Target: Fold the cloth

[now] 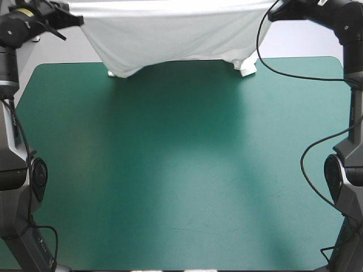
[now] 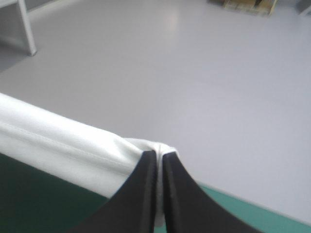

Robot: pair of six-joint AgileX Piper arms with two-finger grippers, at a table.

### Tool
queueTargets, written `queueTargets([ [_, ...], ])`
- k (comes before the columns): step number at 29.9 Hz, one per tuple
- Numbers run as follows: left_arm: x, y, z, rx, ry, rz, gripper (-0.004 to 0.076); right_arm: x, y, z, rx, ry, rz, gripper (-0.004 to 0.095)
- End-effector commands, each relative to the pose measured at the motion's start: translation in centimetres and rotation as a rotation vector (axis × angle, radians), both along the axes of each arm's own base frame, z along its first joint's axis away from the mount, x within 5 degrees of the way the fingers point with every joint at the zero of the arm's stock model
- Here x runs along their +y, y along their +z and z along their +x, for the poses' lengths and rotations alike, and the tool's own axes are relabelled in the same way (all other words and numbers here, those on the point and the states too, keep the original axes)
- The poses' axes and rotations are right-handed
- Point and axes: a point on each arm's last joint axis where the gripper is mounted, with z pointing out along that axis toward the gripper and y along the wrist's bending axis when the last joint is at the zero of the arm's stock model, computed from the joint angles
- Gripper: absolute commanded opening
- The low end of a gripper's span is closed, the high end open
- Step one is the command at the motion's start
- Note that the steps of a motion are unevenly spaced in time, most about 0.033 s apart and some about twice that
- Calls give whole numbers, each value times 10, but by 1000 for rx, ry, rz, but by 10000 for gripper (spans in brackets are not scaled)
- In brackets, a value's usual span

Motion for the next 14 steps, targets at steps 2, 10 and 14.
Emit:
queueTargets([
  [2, -10, -21, -14, 97, -38, 27, 19, 7, 8, -25, 29, 82, 11, 5],
  [10, -17, -49, -65, 208, -46, 41, 19, 13, -13, -62, 216, 133, -12, 5],
  [14, -19, -67, -98, 268, -51, 47, 19, 12, -42, -82, 327, 125, -16, 5],
])
